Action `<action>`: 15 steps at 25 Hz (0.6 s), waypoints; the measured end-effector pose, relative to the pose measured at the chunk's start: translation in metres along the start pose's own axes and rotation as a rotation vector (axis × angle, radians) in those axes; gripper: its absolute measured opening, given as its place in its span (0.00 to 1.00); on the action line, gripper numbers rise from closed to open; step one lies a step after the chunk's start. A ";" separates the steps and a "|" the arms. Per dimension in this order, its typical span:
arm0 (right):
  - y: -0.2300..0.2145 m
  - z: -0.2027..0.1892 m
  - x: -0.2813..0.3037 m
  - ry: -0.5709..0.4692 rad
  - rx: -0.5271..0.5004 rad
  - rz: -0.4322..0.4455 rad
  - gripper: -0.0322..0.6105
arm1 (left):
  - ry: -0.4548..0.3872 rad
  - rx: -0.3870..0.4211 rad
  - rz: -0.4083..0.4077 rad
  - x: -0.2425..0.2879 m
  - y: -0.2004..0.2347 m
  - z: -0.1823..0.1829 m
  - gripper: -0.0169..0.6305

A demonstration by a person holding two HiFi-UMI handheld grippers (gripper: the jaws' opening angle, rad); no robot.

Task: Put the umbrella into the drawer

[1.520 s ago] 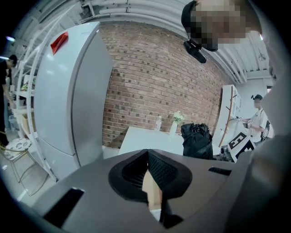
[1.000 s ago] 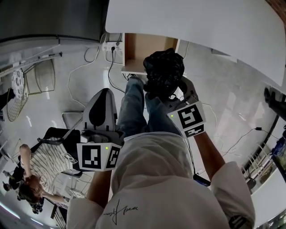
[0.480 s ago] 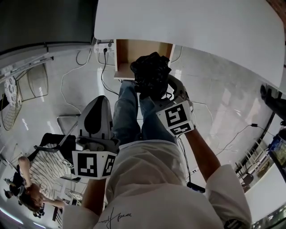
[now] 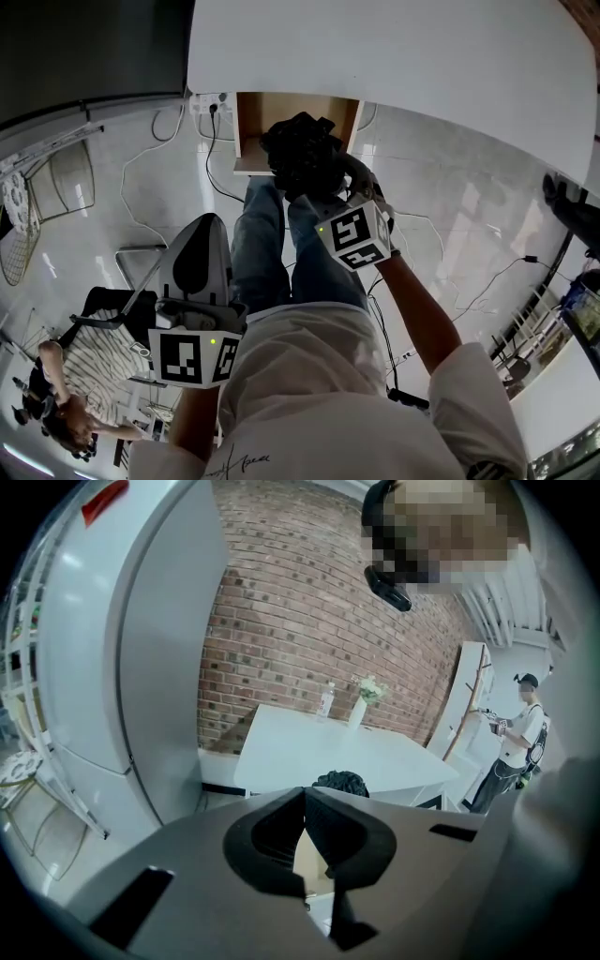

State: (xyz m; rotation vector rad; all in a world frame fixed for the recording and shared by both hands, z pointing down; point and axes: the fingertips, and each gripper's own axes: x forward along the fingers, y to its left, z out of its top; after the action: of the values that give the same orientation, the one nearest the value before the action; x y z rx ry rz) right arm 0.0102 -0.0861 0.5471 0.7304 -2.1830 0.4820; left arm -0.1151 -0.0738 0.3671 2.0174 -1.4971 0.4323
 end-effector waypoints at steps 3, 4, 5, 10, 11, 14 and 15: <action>-0.004 -0.010 0.001 0.023 -0.015 -0.003 0.47 | 0.002 -0.004 0.003 -0.001 -0.009 0.000 0.05; -0.005 -0.013 0.002 0.030 -0.021 -0.003 0.47 | 0.003 -0.005 0.005 0.000 -0.011 0.000 0.05; -0.006 -0.016 0.005 0.036 -0.025 -0.004 0.47 | 0.005 -0.005 0.006 0.001 -0.010 -0.002 0.05; -0.008 -0.023 0.018 0.062 -0.038 -0.005 0.47 | 0.006 -0.013 0.015 0.005 -0.004 -0.007 0.05; -0.009 -0.025 0.020 0.067 -0.041 -0.005 0.47 | 0.004 -0.019 0.013 0.005 -0.005 -0.007 0.05; -0.011 -0.032 0.025 0.086 -0.047 -0.006 0.47 | -0.001 -0.032 0.006 0.006 -0.007 -0.010 0.05; -0.012 -0.035 0.027 0.091 -0.049 -0.007 0.47 | -0.003 -0.033 0.005 0.006 -0.007 -0.010 0.05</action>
State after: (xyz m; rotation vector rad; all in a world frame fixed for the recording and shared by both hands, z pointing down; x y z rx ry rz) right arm 0.0220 -0.0853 0.5909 0.6762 -2.0995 0.4486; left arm -0.1056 -0.0708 0.3770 1.9905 -1.5013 0.4045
